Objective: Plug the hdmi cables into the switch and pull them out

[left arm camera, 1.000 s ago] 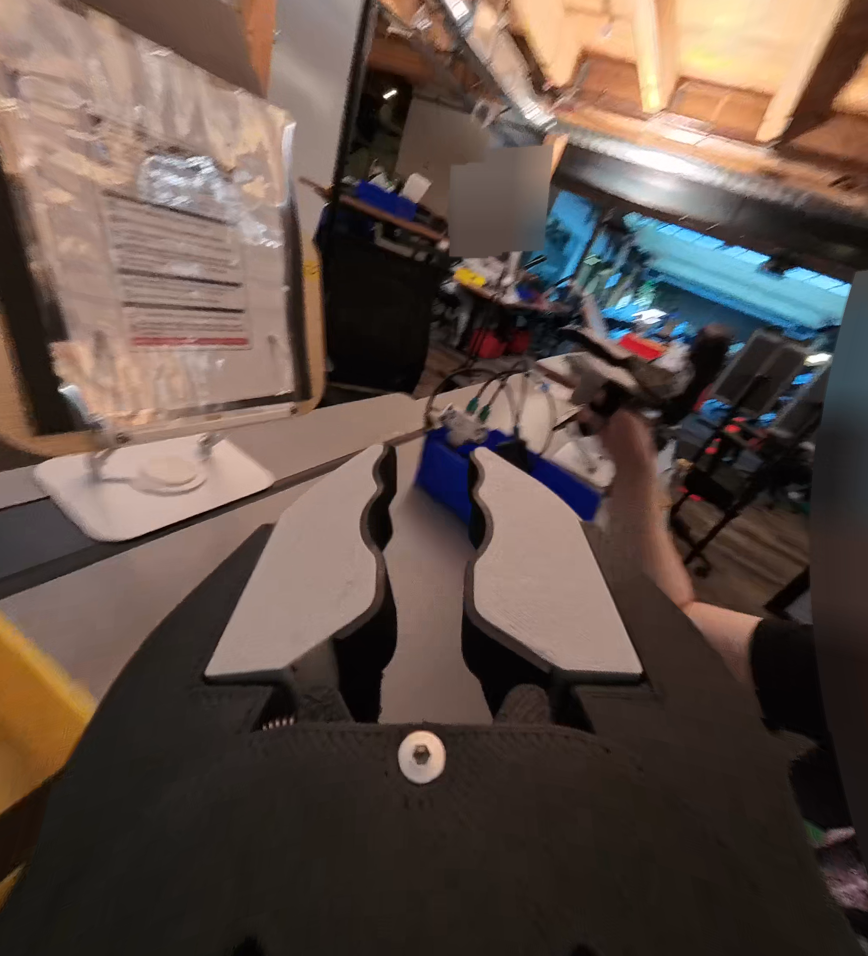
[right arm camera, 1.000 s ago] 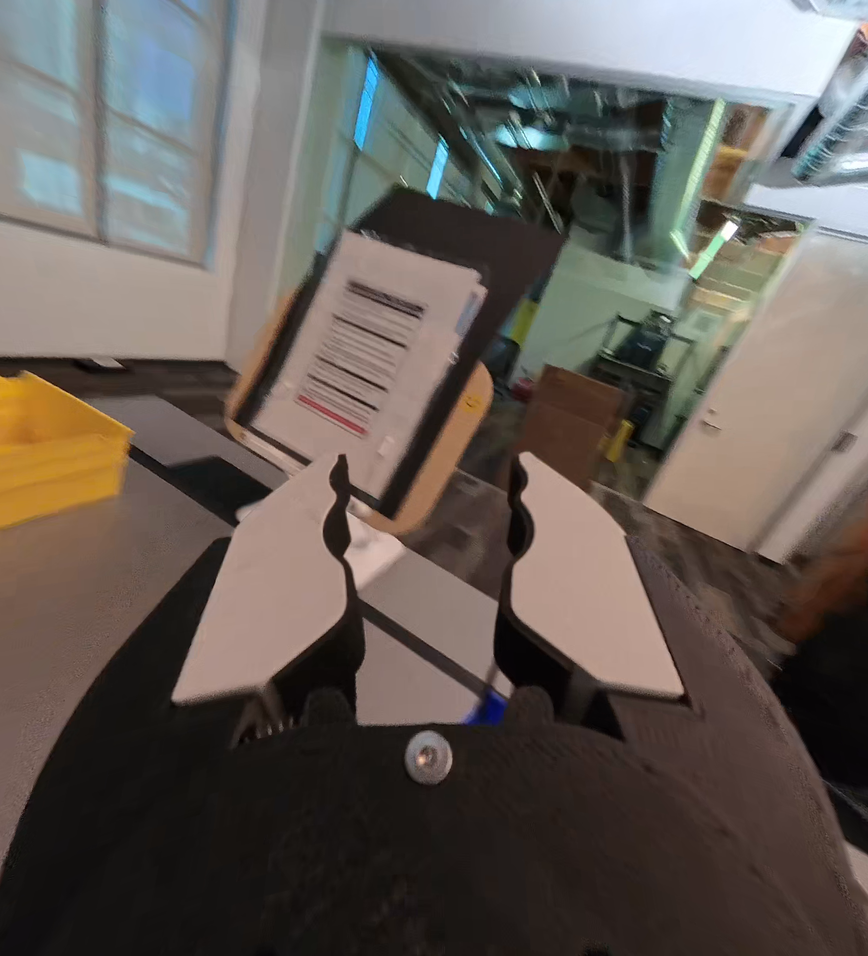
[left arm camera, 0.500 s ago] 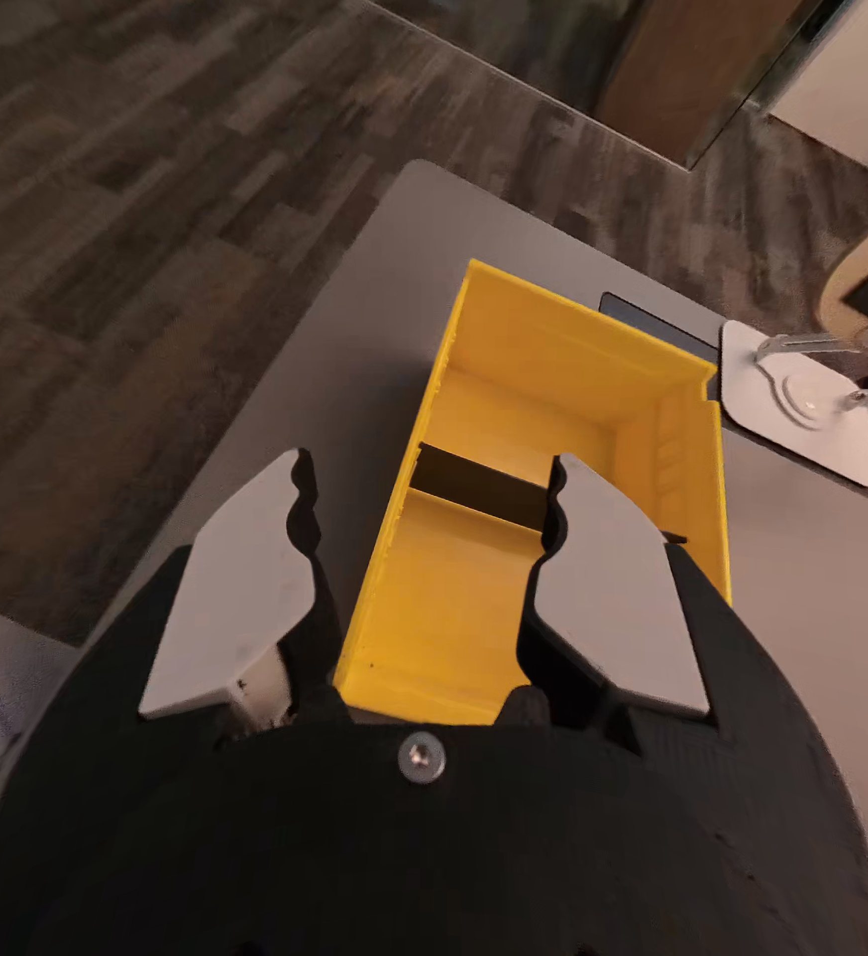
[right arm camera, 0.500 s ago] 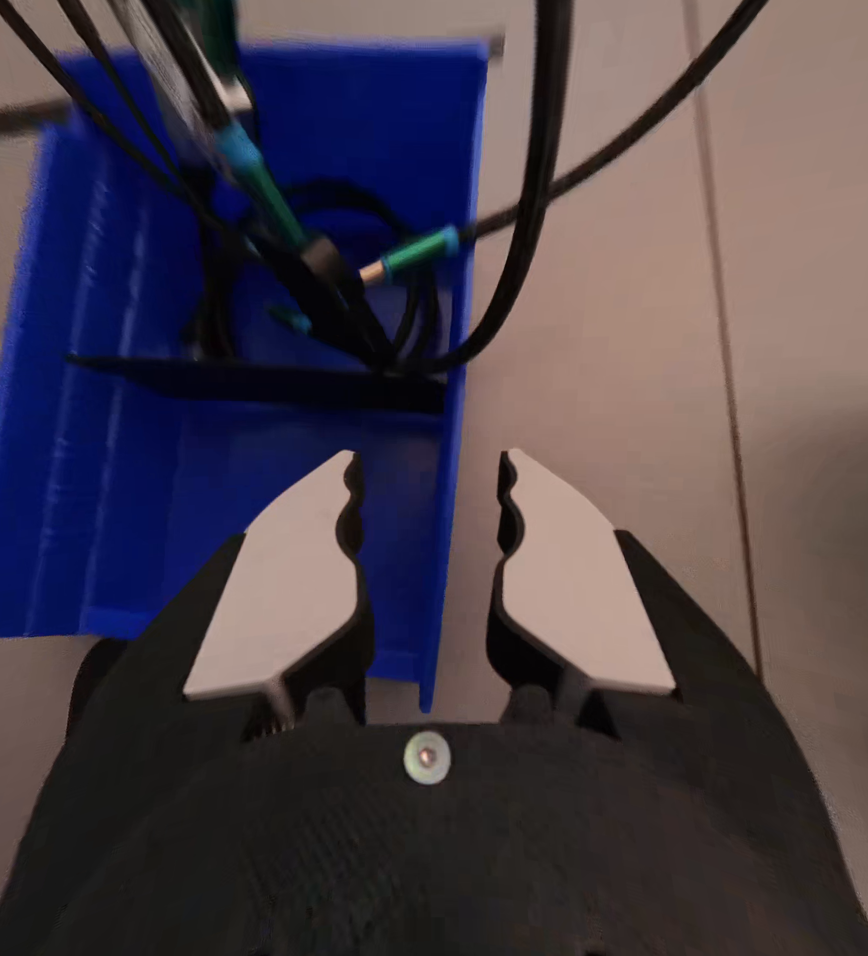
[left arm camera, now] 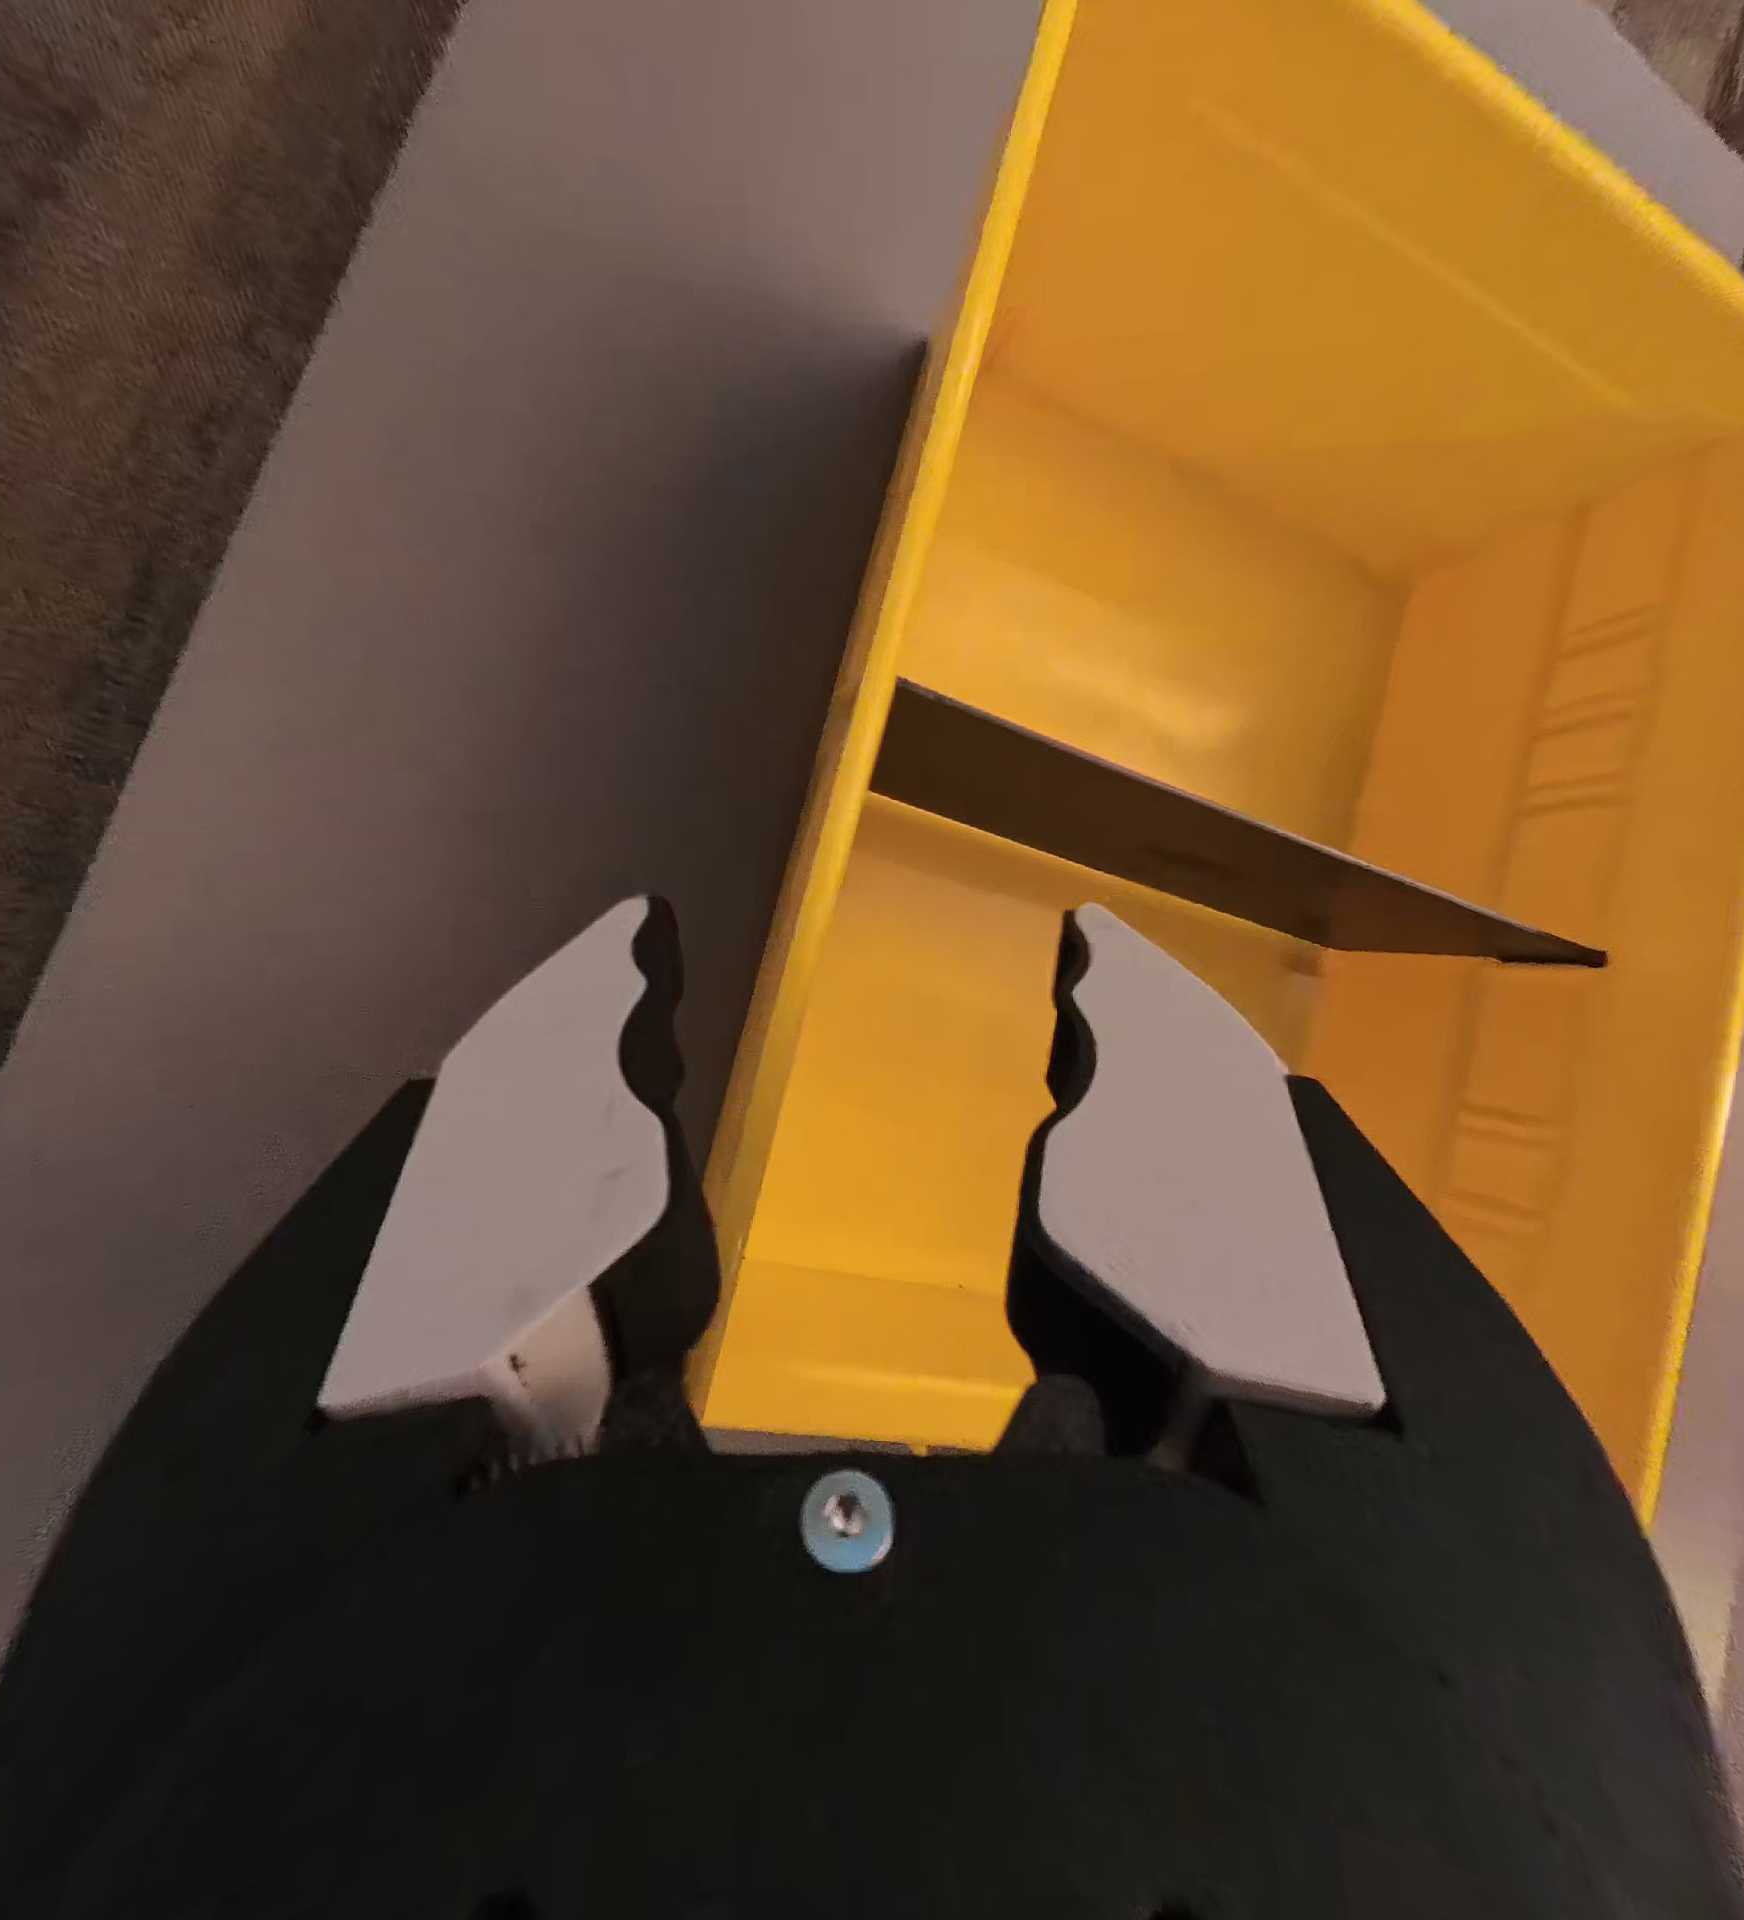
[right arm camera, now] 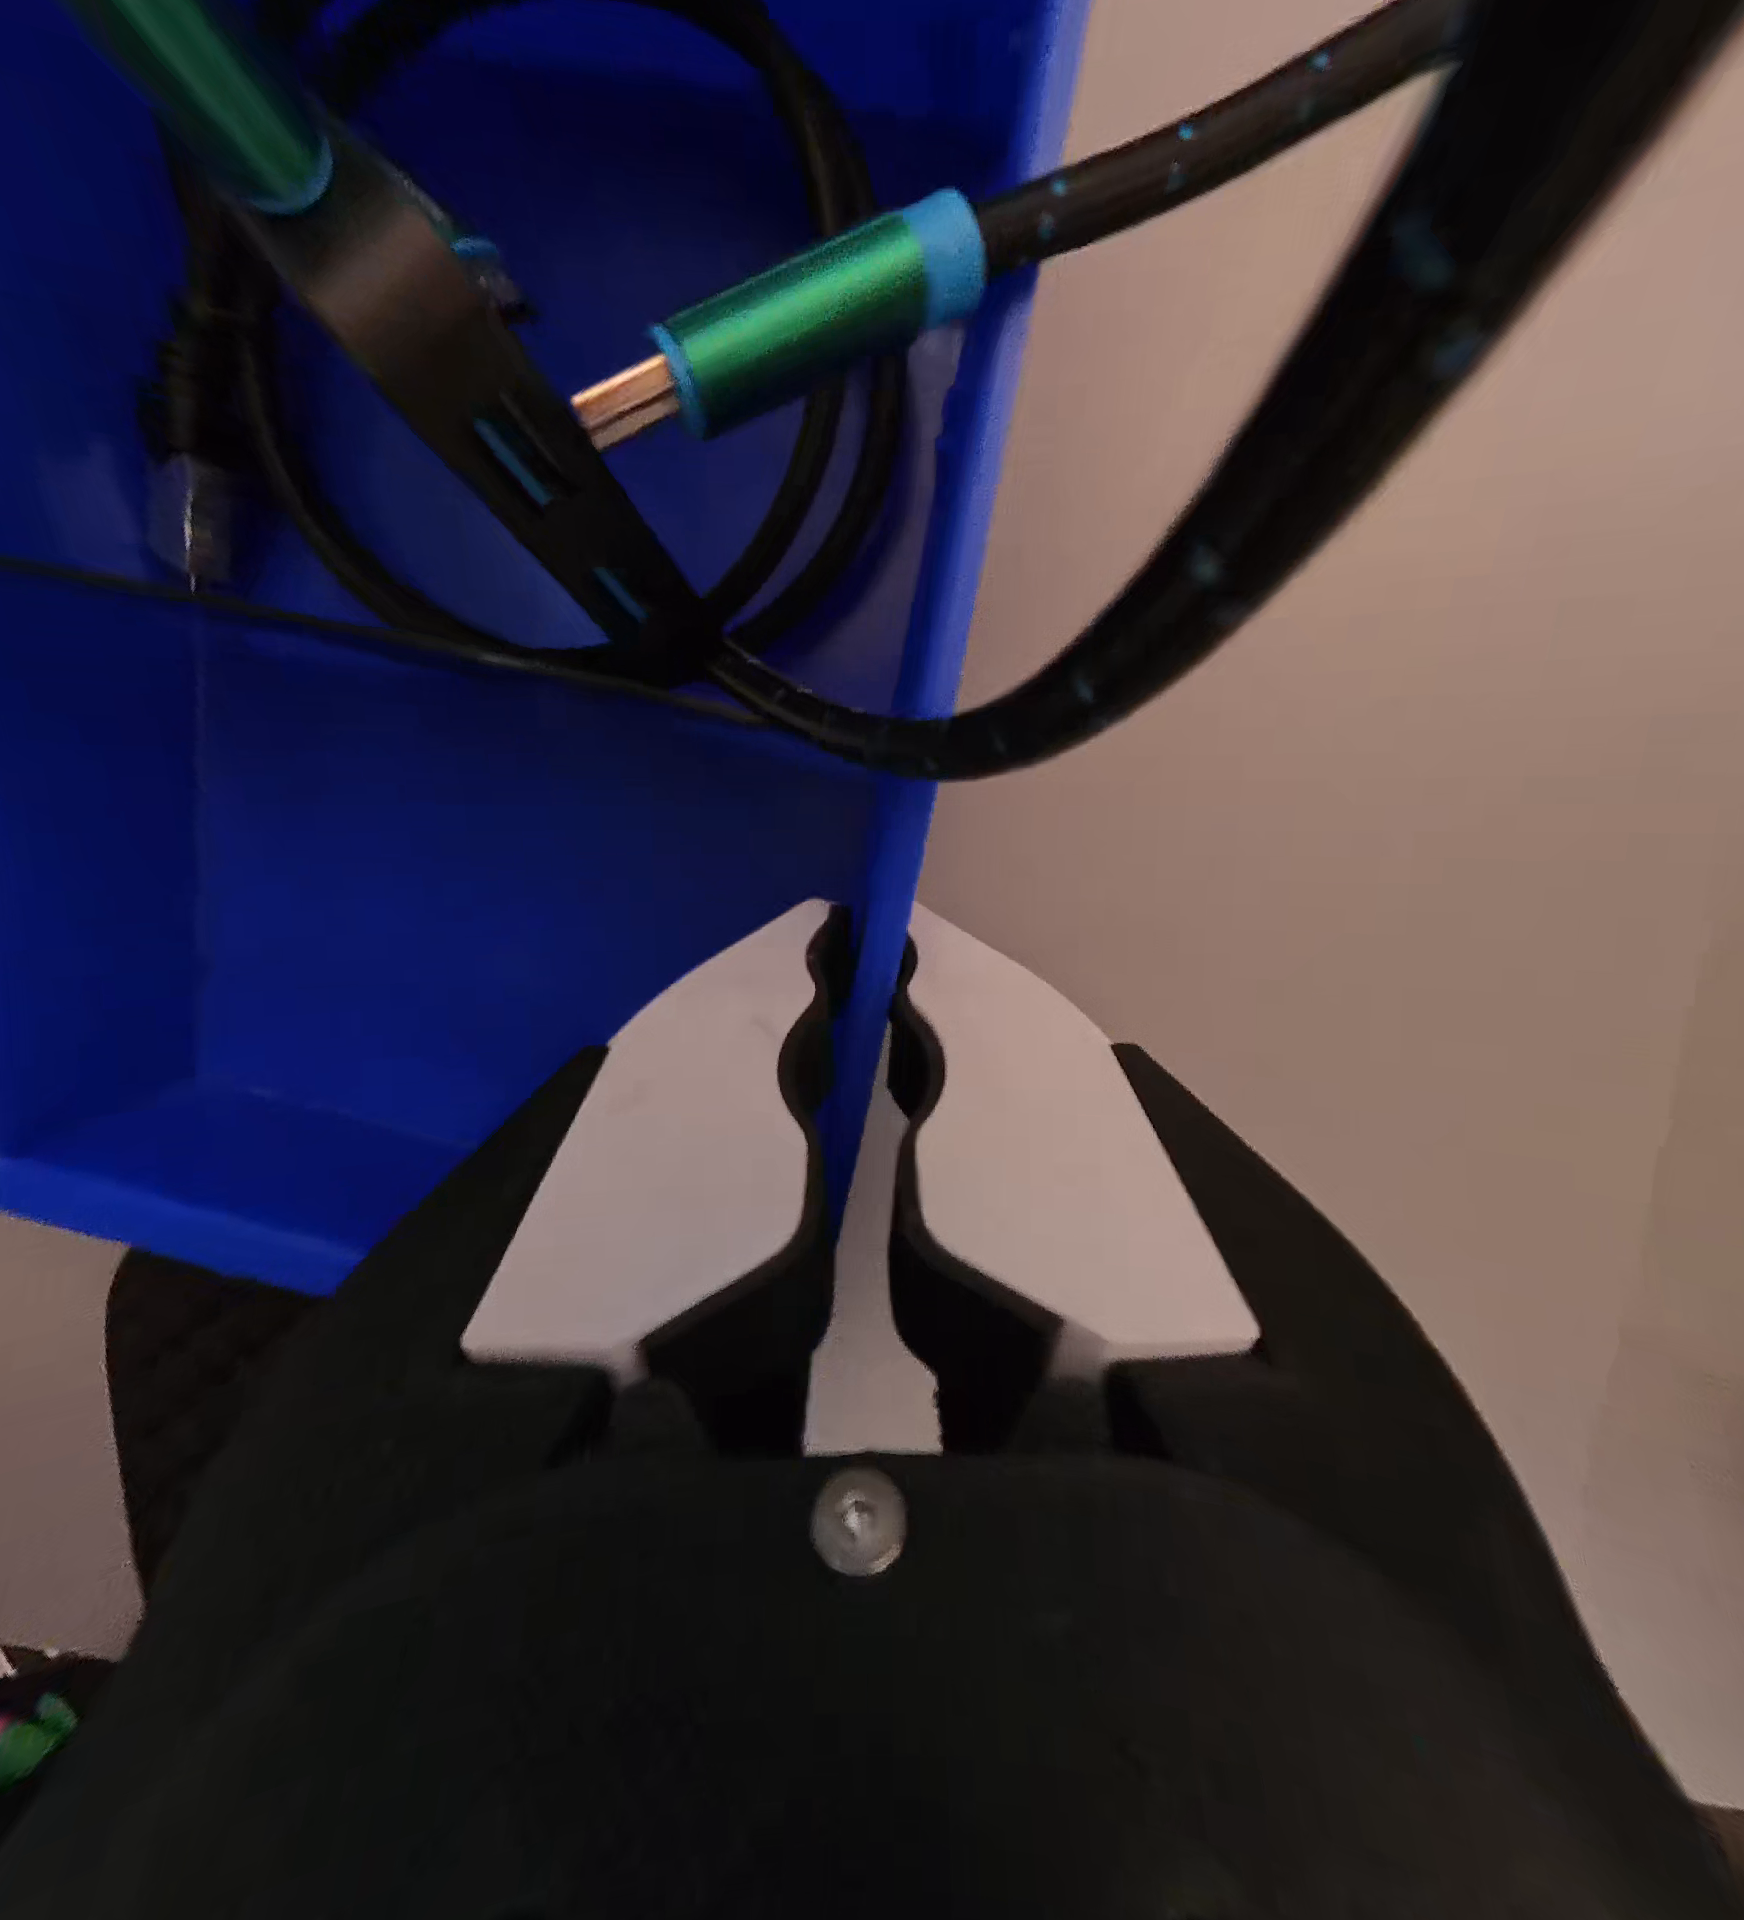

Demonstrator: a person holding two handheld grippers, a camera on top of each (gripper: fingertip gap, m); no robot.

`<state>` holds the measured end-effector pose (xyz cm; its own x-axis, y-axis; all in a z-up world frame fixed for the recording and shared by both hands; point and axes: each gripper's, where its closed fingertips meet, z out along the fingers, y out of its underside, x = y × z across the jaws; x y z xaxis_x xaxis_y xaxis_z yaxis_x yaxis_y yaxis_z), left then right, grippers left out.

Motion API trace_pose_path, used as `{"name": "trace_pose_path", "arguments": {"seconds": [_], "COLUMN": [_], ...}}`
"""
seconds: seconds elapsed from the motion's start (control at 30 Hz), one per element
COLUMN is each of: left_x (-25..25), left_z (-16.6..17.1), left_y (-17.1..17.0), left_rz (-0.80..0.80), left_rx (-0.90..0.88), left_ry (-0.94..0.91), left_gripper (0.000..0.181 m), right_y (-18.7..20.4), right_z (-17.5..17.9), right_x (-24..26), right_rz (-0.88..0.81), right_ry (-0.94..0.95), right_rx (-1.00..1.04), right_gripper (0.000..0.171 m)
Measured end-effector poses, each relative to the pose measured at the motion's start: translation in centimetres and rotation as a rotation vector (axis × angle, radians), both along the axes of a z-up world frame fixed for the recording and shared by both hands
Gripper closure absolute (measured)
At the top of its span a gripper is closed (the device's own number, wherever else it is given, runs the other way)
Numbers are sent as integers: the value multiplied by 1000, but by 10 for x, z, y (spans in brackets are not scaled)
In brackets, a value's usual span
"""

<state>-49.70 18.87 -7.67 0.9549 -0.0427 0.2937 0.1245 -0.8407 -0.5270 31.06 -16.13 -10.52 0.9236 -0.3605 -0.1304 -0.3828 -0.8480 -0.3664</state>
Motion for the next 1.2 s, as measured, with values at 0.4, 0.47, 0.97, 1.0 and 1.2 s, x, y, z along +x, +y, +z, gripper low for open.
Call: {"name": "trace_pose_path", "arguments": {"seconds": [0.4,0.47,0.97,1.0,1.2], "left_x": [59,67,164,171,187], "left_z": [-24,-26,-34,-34,-18], "left_y": [-43,-48,-80,-82,-92], "left_rz": [-432,-475,-747,-756,-780], "left_rx": [-237,-281,-396,-397,-365], "left_ry": [213,322,435,421,376], "left_gripper": [170,169,171,167,160], "right_y": [47,57,92,93,94], "right_z": [1,1,3,3,8], "right_x": [-68,-85,-180,-184,-188], "right_rz": [229,271,413,412,409], "right_ry": [7,7,-85,-85,-36], "right_rx": [-129,-158,-325,-327,-298], "right_gripper": [164,163,155,155,154]}}
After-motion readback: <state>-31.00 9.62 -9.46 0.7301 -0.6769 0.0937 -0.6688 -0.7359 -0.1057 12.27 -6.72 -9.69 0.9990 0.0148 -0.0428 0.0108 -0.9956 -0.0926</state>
